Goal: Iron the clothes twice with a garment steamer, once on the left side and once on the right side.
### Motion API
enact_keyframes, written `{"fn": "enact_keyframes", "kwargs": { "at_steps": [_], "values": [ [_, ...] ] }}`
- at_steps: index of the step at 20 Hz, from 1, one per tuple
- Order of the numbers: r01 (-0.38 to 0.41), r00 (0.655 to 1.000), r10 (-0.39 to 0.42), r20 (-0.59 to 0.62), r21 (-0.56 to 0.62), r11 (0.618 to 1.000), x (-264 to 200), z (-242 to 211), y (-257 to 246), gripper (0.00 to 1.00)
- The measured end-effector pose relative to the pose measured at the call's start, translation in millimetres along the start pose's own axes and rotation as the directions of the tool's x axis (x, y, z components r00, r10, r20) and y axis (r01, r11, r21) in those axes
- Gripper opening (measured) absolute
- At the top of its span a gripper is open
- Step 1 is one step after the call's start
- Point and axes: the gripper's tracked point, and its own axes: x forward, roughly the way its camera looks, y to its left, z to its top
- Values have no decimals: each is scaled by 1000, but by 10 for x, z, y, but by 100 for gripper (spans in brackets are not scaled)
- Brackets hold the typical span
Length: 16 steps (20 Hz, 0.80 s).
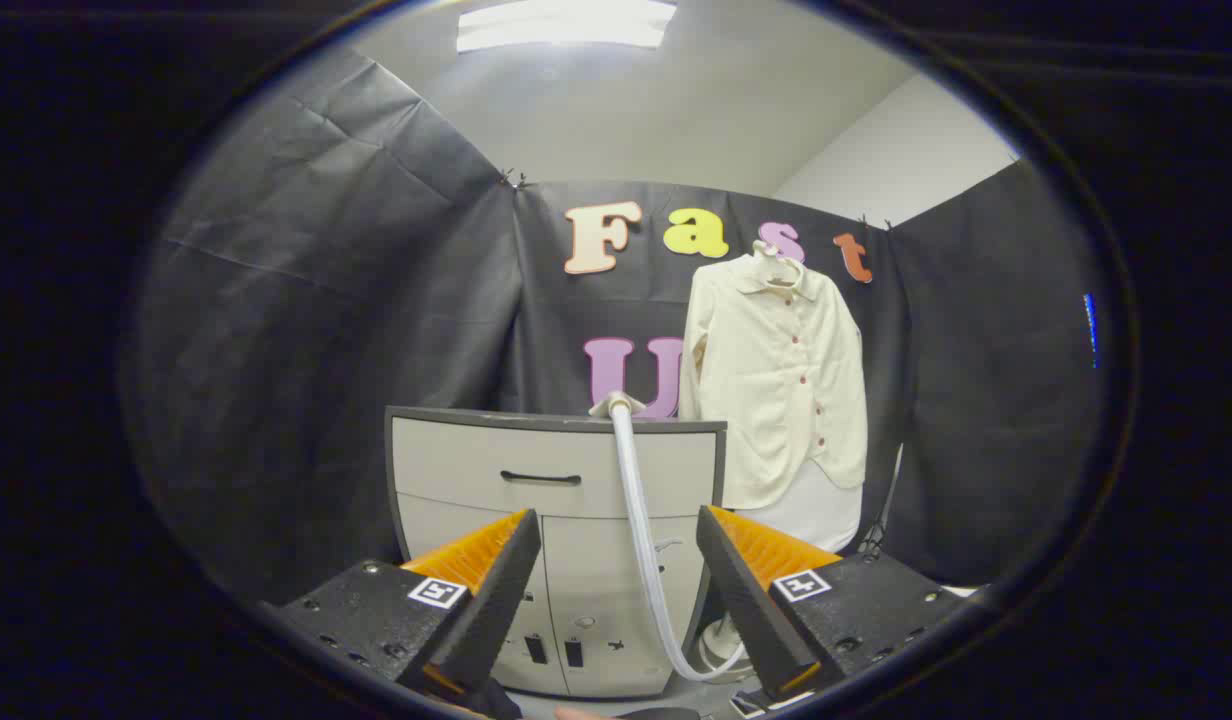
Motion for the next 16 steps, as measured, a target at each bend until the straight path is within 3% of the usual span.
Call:
{"fn": "enact_keyframes", "kwargs": {
  "at_steps": [16],
  "values": [
    [-8, 1000, 9, 12, -49, 999, 110, 4, 58, 95]
  ]
}}
